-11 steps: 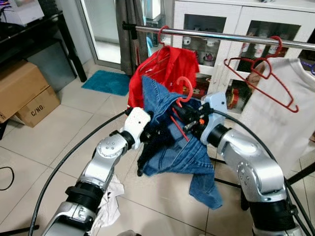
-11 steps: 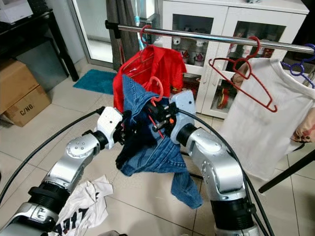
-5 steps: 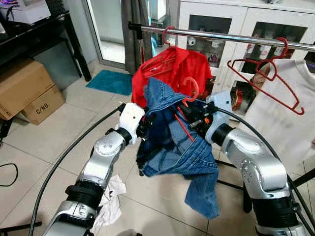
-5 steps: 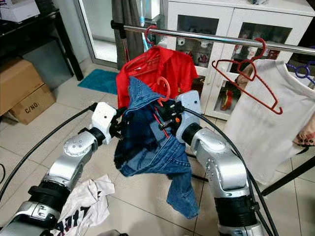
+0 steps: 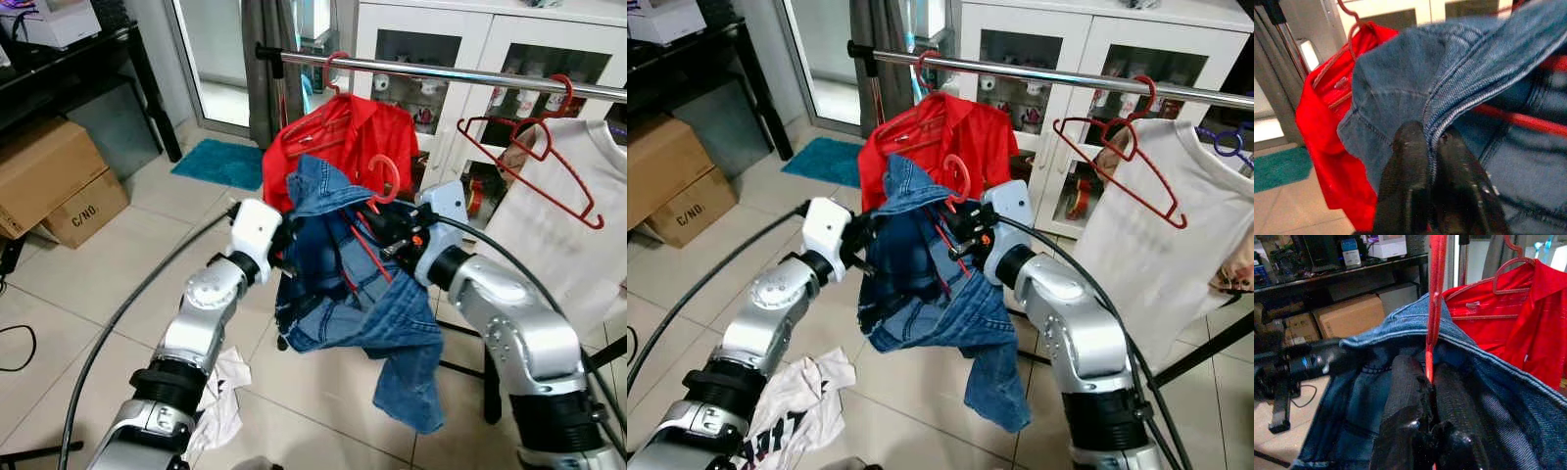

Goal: Hang hanger

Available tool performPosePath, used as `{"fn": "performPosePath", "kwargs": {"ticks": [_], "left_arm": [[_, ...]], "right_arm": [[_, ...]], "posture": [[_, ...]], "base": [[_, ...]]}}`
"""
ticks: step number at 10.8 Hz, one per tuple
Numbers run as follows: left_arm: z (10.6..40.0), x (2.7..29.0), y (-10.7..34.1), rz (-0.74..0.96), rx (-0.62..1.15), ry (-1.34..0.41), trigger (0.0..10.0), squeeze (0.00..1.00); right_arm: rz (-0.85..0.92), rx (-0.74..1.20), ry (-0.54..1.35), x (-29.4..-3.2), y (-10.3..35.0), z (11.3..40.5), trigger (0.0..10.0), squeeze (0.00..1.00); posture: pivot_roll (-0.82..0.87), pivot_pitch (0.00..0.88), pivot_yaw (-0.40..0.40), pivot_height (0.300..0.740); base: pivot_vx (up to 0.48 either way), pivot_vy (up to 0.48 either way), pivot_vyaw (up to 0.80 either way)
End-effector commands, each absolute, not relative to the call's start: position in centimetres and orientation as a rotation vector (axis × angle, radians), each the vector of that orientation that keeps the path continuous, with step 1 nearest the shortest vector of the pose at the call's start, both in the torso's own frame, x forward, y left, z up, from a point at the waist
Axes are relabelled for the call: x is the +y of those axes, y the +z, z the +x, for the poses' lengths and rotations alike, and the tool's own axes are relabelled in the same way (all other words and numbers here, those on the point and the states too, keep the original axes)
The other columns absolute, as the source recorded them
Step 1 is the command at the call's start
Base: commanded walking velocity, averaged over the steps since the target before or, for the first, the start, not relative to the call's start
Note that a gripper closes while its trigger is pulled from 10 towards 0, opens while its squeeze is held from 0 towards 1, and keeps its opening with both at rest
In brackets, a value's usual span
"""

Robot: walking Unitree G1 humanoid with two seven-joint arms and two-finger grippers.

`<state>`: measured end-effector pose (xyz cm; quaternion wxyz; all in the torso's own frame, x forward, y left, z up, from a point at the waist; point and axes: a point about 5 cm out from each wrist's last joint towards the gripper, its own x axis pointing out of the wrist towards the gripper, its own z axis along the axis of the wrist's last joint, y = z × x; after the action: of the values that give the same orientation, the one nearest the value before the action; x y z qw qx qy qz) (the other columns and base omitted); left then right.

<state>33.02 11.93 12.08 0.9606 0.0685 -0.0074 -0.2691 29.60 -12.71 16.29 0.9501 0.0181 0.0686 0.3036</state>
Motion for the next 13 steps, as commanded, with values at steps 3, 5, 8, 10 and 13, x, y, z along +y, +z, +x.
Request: {"fn": "performPosePath", "kwargs": {"ticks": [3, 5, 8, 10, 13], "left_arm": [[33.6, 12.8, 13.5, 0.146, -0.063, -0.529, 0.0, 0.0], [34.6, 15.6, 15.5, 0.157, -0.088, -0.403, 0.0, 0.0], [36.0, 19.7, 18.2, 0.266, -0.09, -0.292, 0.0, 0.0], [36.3, 22.1, 17.6, 0.307, 0.007, -0.266, 0.0, 0.0], [35.5, 19.2, 15.5, 0.195, 0.066, -0.43, 0.0, 0.0]], "right_arm": [[-0.011, 0.135, 0.666, -13.3, 16.6, 29.2, 0.0, 0.0], [-0.179, 0.212, 0.812, -14.2, 15.8, 27.6, 0.0, 0.0], [-0.326, 0.336, 0.987, -15.1, 14.0, 25.4, 0.0, 0.0], [-0.273, 0.325, 1.013, -15.8, 14.2, 24.8, 0.0, 0.0], [0.075, 0.1, 0.784, -16.0, 16.8, 27.2, 0.0, 0.0]], "posture": [[-0.11, 0.0, 0.062, 0.74], [-0.11, 0.0, 0.066, 0.74], [-0.1, 0.0, 0.076, 0.74], [-0.11, 0.0, 0.085, 0.74], [-0.11, 0.0, 0.094, 0.74]], "base": [[0.0, 0.0, 0.0], [0.0, 0.0, 0.0], [0.0, 0.0, 0.0], [0.0, 0.0, 0.0], [0.0, 0.0, 0.0]]}}
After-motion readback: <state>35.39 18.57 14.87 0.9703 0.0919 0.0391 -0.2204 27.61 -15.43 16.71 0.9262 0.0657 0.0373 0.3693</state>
